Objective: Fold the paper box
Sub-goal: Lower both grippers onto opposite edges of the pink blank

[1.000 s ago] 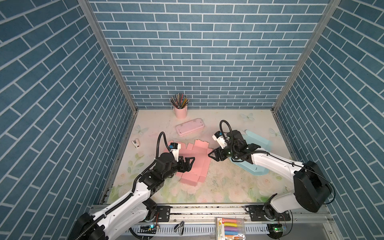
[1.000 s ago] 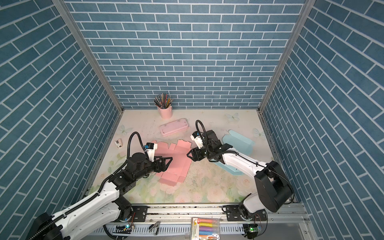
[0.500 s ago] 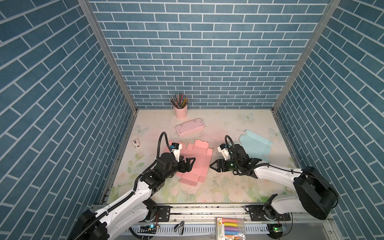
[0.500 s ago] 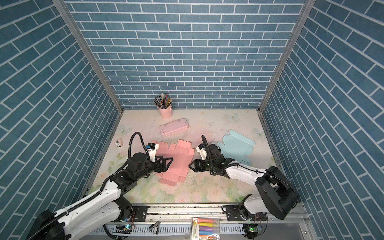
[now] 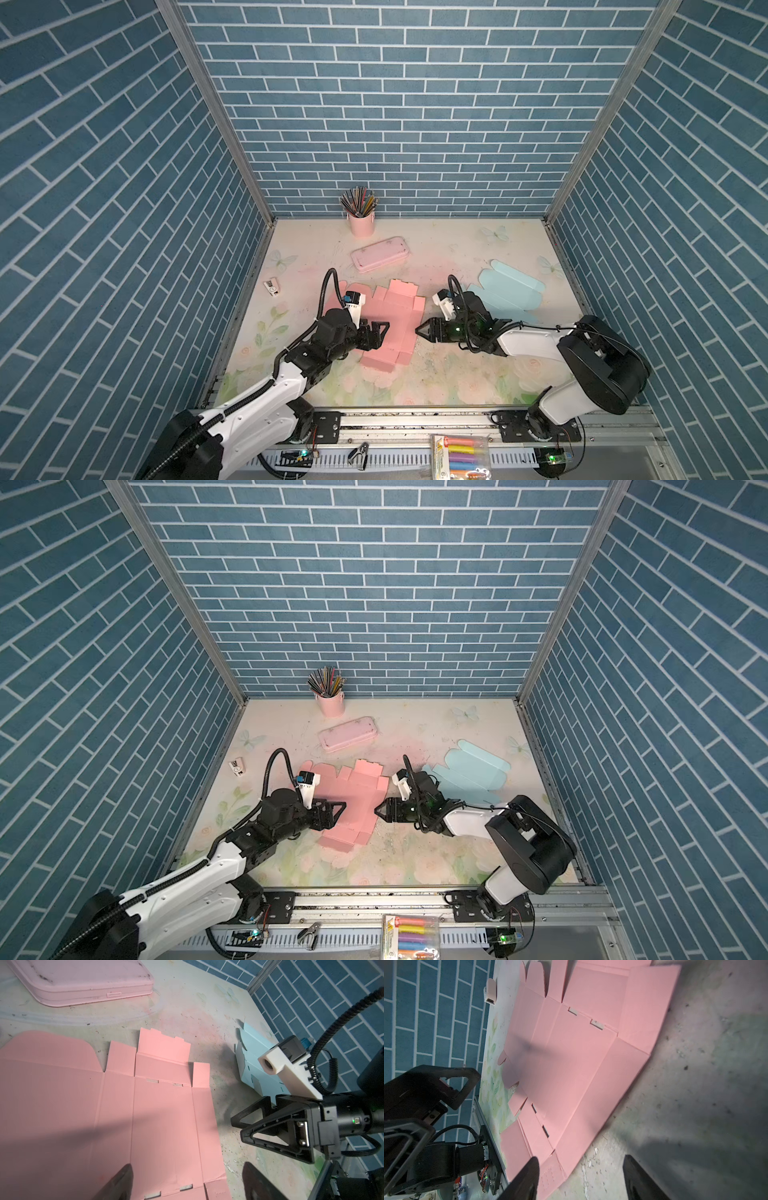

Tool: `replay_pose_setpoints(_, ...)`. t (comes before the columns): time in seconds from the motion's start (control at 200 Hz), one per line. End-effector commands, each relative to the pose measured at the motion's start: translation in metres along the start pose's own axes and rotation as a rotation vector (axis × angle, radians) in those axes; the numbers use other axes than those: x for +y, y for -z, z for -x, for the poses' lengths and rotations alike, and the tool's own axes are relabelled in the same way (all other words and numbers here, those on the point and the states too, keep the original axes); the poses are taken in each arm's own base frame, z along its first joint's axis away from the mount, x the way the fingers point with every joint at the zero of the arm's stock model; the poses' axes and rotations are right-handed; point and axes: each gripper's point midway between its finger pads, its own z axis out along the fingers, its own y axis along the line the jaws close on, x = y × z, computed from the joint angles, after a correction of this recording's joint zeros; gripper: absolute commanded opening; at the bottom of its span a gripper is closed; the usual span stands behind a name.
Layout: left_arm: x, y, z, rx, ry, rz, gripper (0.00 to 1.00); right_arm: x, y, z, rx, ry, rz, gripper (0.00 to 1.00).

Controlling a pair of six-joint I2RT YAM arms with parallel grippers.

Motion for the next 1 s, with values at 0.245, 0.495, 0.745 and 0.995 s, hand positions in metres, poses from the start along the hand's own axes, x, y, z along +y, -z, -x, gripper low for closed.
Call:
replay_pose_setpoints(0.245, 0.015, -0.003, -0.023, 0.025, 0.051, 0.016, 0.80, -0.006, -0.019, -0.001, -0.012, -0.076, 0.051, 0.61)
replay_pose_setpoints(0.495, 0.021, -0.008, -0.036, 0.043, 0.073, 0.017, 0.80, -0.008, -0.032, 0.002, -0.010, -0.097, 0.069, 0.58)
replay_pose_setpoints(0.745, 0.027, -0.011, -0.051, 0.061, 0.091, 0.018, 0.80, -0.007, -0.040, 0.007, -0.017, -0.110, 0.087, 0.56)
replay_pose_setpoints(0.995, 0.032, -0.014, -0.064, 0.080, 0.103, 0.019, 0.80, -0.001, -0.043, 0.013, -0.034, -0.127, 0.125, 0.53)
